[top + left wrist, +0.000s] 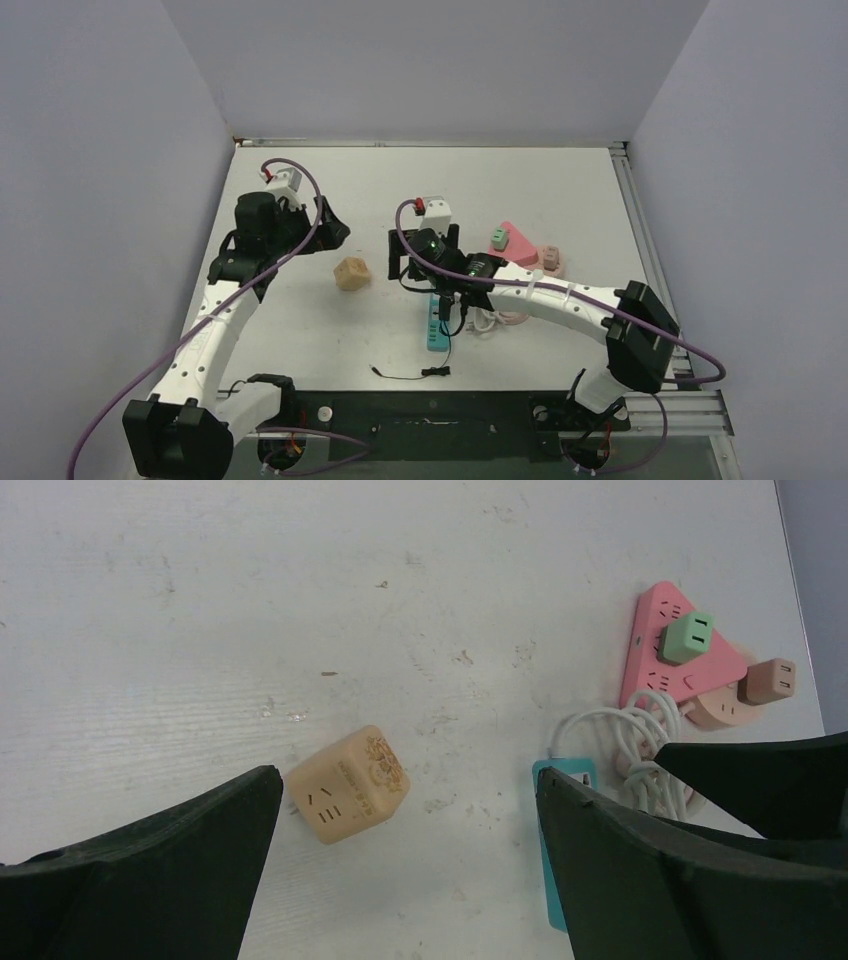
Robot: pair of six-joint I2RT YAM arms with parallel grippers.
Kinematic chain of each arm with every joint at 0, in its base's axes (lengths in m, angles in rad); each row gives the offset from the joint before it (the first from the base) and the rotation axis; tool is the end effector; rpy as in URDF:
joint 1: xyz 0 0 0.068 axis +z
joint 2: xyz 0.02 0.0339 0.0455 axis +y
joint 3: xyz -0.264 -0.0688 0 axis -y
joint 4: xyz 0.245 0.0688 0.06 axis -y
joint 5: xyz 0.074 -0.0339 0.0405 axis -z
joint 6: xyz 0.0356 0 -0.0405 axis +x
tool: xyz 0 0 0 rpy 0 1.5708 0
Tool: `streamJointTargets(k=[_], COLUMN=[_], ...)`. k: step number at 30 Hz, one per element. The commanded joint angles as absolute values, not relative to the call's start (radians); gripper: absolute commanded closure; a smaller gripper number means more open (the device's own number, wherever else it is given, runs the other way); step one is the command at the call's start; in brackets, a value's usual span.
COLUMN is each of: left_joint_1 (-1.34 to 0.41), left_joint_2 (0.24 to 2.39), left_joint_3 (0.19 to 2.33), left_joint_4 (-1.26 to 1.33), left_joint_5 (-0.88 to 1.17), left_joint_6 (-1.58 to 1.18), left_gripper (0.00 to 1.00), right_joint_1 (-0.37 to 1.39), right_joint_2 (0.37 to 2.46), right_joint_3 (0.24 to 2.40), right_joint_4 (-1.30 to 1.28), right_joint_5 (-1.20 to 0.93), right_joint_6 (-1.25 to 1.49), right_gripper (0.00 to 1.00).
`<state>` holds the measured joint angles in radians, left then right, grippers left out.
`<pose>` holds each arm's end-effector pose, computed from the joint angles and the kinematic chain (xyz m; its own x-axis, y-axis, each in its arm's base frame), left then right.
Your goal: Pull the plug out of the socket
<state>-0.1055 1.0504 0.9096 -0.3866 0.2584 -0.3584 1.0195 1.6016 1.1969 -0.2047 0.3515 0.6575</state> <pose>0.2312 -0.0336 0.3130 -0.5814 -0.2795 -0.7641 0.1254 0.8972 -0.4235 0.2017 0.3045 0.2746 -0.6357 0.0616 -0.7695 -0.3328 0.8776 0.3451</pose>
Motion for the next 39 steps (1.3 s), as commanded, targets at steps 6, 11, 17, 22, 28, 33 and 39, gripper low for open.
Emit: streamJointTargets(k=[6,11,17,22,28,33,39], left_joint_1=[-0.154,-0.184,-0.208,-0.228,-0.242,-0.251,-0.261], left_joint_2=[1.075,1.085,1.077,1.075,1.083,1.084,1.088], left_joint_3=[0.910,0.910,0.912,0.910,0.910,0.910,0.910], left_joint_4=[-0.377,-0.380,-0.394,-0.397,-0.399,-0.398,-0.400], left_joint_5=[0.267,0.260,0.220,0.202,0.206,0.204,0.200], left_joint_6=[-0.361,-0.359,-0.347,-0.341,-0.341,-0.341,-0.338], left_gripper=[0.03,0.03,0.03,0.03,0.03,0.03,0.03], right_joint_1=[1.028,1.059,1.075,1.075,1.074,1.075,1.075], right_joint_2=[1.460,1.459,1.464,1.493,1.520,1.544,1.547], right_joint_3=[1.023,0.998,0.989,0.995,0.990,0.983,0.968], right_joint_4=[-0.387,-0.450,-0.485,-0.503,-0.488,-0.490,-0.475], right_joint_5=[0.392,0.409,0.442,0.451,0.447,0.448,0.449], right_joint_6=[0.816,0.887,0.910,0.934,0.948,0.954,0.955], right_gripper=[0.04,0.04,0.12,0.17,0.26,0.41,0.67])
